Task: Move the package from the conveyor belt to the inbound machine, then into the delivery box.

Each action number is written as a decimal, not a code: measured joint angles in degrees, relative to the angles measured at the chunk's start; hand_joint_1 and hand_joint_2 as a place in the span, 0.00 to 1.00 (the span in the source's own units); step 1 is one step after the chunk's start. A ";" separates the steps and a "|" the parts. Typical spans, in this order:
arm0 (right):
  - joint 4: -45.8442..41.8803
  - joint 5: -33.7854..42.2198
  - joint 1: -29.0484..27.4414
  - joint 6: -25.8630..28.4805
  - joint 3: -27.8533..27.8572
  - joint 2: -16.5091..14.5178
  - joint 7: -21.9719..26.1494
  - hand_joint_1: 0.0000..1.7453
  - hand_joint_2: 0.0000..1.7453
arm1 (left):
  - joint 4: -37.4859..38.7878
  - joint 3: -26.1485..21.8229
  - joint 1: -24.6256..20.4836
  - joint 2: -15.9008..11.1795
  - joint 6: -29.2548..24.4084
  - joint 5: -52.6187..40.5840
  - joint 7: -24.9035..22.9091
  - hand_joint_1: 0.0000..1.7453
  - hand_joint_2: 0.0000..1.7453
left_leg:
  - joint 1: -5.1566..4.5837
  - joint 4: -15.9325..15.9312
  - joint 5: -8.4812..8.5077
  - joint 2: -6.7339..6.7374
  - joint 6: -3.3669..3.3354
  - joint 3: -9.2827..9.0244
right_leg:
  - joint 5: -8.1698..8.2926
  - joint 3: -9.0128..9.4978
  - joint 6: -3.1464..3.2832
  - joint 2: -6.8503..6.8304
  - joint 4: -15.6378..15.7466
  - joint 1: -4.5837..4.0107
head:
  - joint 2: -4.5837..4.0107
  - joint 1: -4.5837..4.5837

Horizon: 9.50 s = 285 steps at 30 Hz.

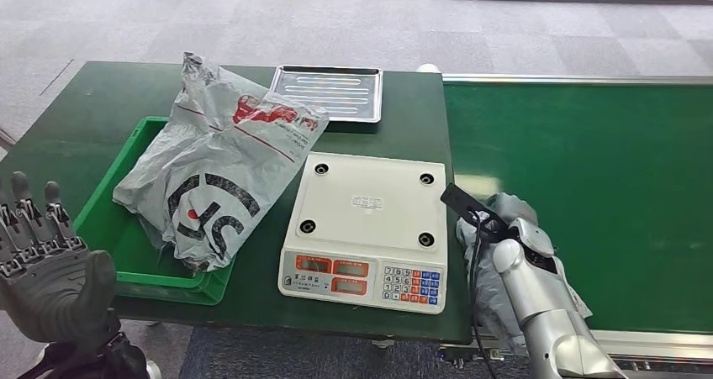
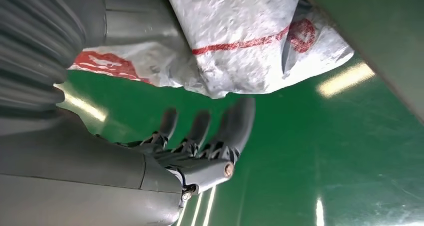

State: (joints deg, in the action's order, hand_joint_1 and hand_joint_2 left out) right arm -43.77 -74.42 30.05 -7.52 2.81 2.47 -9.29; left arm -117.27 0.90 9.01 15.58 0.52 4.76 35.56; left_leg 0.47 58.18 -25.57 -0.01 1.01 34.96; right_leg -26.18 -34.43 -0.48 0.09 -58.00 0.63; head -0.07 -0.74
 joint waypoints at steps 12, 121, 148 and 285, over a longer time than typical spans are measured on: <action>-1.56 0.54 -0.24 0.33 -1.97 0.02 1.09 1.00 1.00 | -0.42 -0.58 0.15 0.13 0.26 -0.64 0.09 0.00 1.00 | 0.00 0.00 -0.01 -0.01 0.00 0.01 | 0.00 -0.01 0.00 0.00 0.00 0.00 | 0.00 0.00; 20.33 -5.05 13.85 -10.06 -15.46 13.03 9.39 0.00 1.00 | 4.70 0.51 -1.30 -0.28 -1.07 1.19 2.40 0.00 1.00 | -0.01 0.05 0.06 -0.33 -0.15 0.07 | 0.02 0.03 -0.10 -0.30 0.02 0.16 | 0.00 0.02; 11.87 11.26 7.71 -14.03 -23.37 12.51 33.41 0.49 1.00 | 3.56 -1.09 -1.43 -1.09 1.73 1.76 2.66 0.00 1.00 | 0.12 0.00 -0.06 0.19 0.01 -0.13 | 0.02 0.04 -0.06 0.19 0.02 -0.07 | 0.00 0.02; -67.52 31.49 -10.95 47.54 -9.39 -20.70 45.68 0.00 1.00 | 57.59 27.05 -49.68 -3.24 -8.53 -66.52 -18.48 0.00 1.00 | 0.06 -0.40 -0.02 0.09 0.53 -1.04 | -0.07 0.63 0.43 0.11 0.00 0.00 | 0.00 -0.01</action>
State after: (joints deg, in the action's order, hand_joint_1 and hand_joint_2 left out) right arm -111.29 -42.92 19.10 40.01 -6.58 -18.23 36.39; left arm -59.68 27.95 -40.67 12.34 -8.00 -61.76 17.08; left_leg 0.53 57.78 -25.58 0.09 1.54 33.91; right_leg -26.26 -33.81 -0.05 0.20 -58.00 0.63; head -0.07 -0.74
